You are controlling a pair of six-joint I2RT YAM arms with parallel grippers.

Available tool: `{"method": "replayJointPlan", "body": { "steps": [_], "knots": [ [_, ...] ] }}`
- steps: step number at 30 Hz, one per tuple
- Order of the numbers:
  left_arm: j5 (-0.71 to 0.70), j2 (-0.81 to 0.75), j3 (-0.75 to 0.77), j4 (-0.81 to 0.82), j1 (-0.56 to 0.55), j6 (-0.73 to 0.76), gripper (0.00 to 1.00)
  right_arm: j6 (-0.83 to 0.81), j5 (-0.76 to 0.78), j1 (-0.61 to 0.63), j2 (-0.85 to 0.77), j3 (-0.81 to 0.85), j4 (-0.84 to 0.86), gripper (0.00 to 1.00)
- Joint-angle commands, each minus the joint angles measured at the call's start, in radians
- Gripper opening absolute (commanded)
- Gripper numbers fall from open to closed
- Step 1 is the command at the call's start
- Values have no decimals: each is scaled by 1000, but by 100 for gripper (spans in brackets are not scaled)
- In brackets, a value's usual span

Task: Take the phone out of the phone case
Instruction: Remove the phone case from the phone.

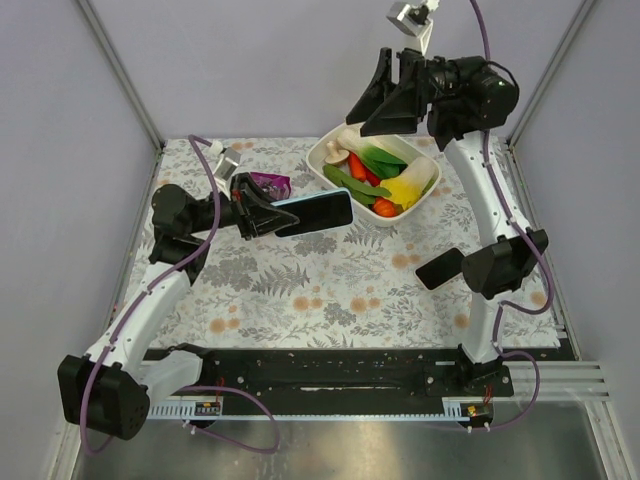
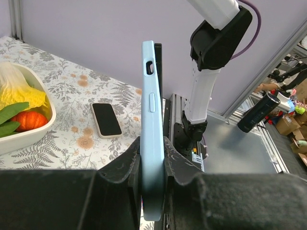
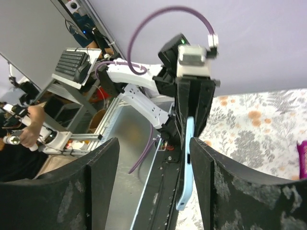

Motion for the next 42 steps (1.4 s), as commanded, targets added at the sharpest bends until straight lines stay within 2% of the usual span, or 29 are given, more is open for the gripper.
{"method": "replayJointPlan", "body": {
  "steps": [1, 3, 4, 6, 7, 11, 12, 14, 17, 22, 28, 33, 36, 39, 42],
  "knots": [
    [15, 2, 86, 7, 4, 9, 0, -498, 20, -25, -11, 238, -609, 70],
    [26, 5, 106, -60, 4, 41, 0, -819, 153, -48, 5, 390, -1012, 75],
    [32, 5, 119, -104, 6, 67, 0, -915, 222, -54, 10, 441, -1130, 78],
    [43, 1, 150, -193, 4, 116, 0, -903, 307, -62, 16, 434, -1143, 79],
    [46, -2, 161, -224, 4, 137, 0, -935, 347, -62, 16, 411, -1208, 82],
    [42, -2, 175, -232, 10, 135, 0, -1393, 610, -57, 26, 458, -1725, 86],
    [35, -2, 167, -194, 13, 103, 0, -1453, 629, -57, 7, 419, -1759, 87],
    [28, 4, 141, -6, 27, -50, 0, -1469, 575, -68, -29, 312, -1755, 91],
    [22, 13, 116, 177, 36, -184, 0, -1451, 466, -69, -124, 99, -1680, 99],
    [-37, -2, 80, 285, 50, -261, 0, -1514, 487, -69, -393, -326, -1522, 100],
    [-107, -2, 80, 228, 70, -240, 0, -1379, 331, -69, -597, -655, -1242, 98],
    [-123, 2, 81, 227, 72, -258, 0, -1288, 266, -57, -678, -827, -1021, 92],
    [-124, 4, 75, 237, 72, -275, 0, -1339, 275, -27, -679, -849, -1039, 91],
    [-124, -2, 64, 282, 72, -316, 0, -1446, 313, 19, -656, -819, -1153, 90],
    [-124, -7, 52, 312, 72, -344, 0, -1472, 334, 52, -634, -818, -1154, 88]
  ]
}}
